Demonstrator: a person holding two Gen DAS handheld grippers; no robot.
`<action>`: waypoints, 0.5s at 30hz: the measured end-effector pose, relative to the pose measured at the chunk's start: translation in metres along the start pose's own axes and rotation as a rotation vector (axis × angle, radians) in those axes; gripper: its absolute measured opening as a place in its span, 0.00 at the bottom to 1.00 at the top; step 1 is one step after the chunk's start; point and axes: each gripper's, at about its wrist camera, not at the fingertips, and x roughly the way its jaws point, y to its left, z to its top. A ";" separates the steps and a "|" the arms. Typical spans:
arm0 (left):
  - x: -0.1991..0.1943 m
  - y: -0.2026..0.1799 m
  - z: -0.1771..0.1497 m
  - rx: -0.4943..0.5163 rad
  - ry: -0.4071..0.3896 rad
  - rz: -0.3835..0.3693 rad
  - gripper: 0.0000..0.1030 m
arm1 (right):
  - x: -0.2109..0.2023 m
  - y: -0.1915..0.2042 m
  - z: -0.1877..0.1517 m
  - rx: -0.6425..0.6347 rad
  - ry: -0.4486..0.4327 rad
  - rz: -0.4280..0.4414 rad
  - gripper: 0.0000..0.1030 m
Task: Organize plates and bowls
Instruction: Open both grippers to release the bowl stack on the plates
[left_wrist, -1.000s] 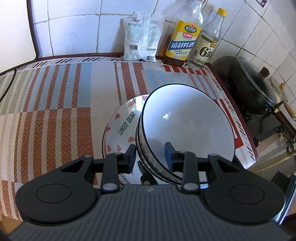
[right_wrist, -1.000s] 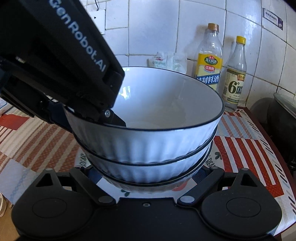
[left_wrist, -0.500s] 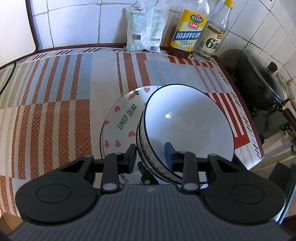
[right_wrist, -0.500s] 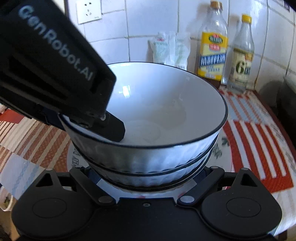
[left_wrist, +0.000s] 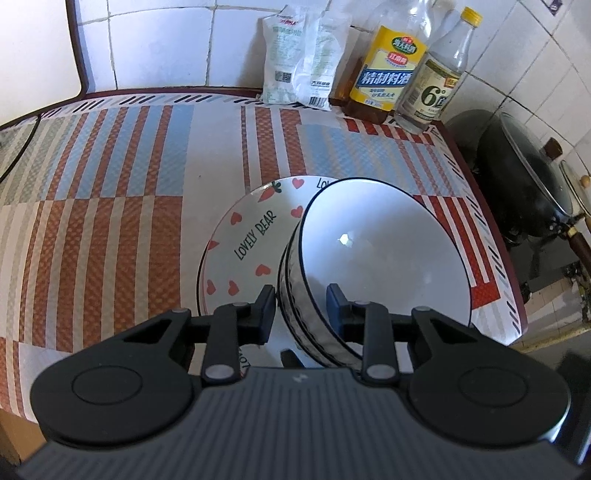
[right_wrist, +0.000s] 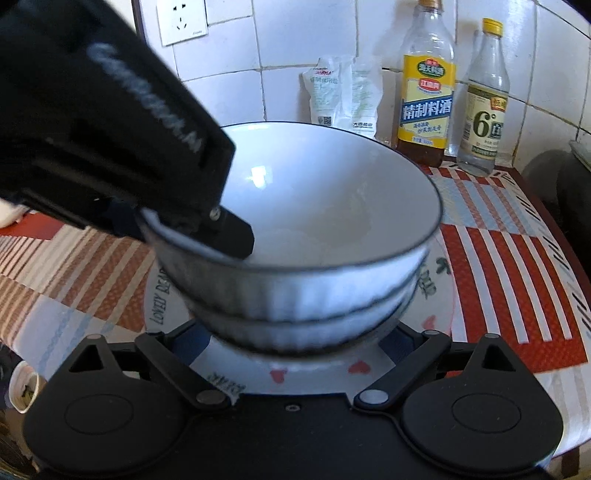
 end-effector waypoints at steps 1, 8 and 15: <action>0.000 -0.001 0.001 0.003 0.006 0.006 0.28 | -0.004 0.000 -0.001 0.007 -0.001 0.000 0.95; -0.024 -0.009 0.001 0.026 -0.028 0.036 0.28 | -0.030 -0.002 -0.005 0.024 0.000 0.015 0.95; -0.070 -0.019 -0.011 0.058 -0.074 0.048 0.31 | -0.064 -0.008 -0.006 0.045 -0.005 0.024 0.95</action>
